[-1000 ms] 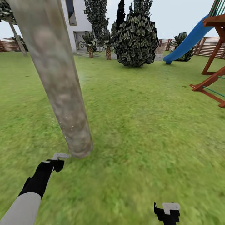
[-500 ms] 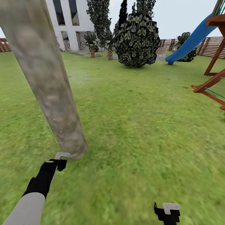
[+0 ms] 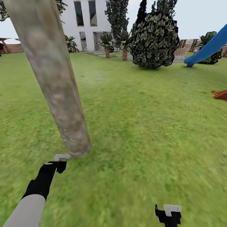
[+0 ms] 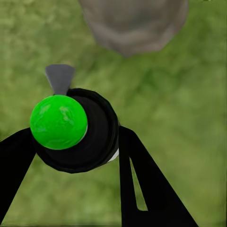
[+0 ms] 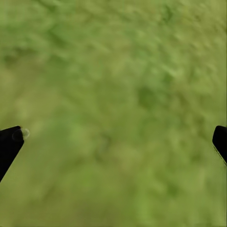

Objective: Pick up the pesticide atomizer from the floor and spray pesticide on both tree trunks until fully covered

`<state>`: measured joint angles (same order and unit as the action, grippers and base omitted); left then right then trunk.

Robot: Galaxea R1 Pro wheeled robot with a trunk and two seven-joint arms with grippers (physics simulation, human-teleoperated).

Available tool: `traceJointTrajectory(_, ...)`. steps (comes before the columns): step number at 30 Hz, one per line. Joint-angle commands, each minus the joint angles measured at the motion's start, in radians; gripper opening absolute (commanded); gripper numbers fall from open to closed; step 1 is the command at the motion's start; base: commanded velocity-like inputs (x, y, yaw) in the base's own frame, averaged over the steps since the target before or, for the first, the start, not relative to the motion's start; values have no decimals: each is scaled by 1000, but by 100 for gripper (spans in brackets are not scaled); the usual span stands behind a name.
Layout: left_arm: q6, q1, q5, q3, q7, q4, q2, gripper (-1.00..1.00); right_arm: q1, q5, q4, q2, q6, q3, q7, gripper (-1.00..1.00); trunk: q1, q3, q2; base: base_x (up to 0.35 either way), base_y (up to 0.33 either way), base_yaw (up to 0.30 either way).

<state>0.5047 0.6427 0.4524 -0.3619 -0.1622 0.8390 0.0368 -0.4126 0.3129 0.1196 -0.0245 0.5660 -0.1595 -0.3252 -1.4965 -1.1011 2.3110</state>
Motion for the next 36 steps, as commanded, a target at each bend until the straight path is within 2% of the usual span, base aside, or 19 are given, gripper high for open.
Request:
traceJointTrajectory(1,0,0,0,-1,0,0,0,-100,0,0,0,0,0,0,0,100,0,0,0,91,-274,241)
traceJointTrajectory(11,0,0,0,-2,0,1,0,-100,0,0,-1,0,0,0,0,100,0,0,0,88,-274,41)
traceJointTrajectory(17,0,0,0,-3,0,2,0,-100,0,0,0,0,0,0,0,100,0,0,0,147,-252,263)
traceJointTrajectory(25,9,13,-5,9,-17,9,-6,-100,0,0,-1,-1,0,0,0,100,0,0,0,22,-22,278)
traceJointTrajectory(27,13,23,-6,33,-33,34,-37,-100,0,0,0,-1,0,0,0,100,0,0,0,0,0,278)
traceJointTrajectory(30,17,61,-7,83,-39,87,-50,-100,0,0,0,-2,0,0,0,100,0,0,0,0,0,278)
traceJointTrajectory(33,104,138,-7,111,-44,100,-88,-100,0,0,0,-2,0,0,0,100,0,0,0,0,0,241)
traceJointTrajectory(34,123,163,-7,131,-49,99,-94,-100,0,0,0,-2,0,0,0,100,0,0,0,0,0,88)
traceJointTrajectory(35,152,197,-8,147,-64,100,-90,-100,0,0,-1,-3,0,0,0,100,0,0,0,0,0,23)
traceJointTrajectory(36,176,207,-7,148,-81,101,-78,-100,0,0,-1,-5,0,-1,0,100,0,0,0,0,0,9)
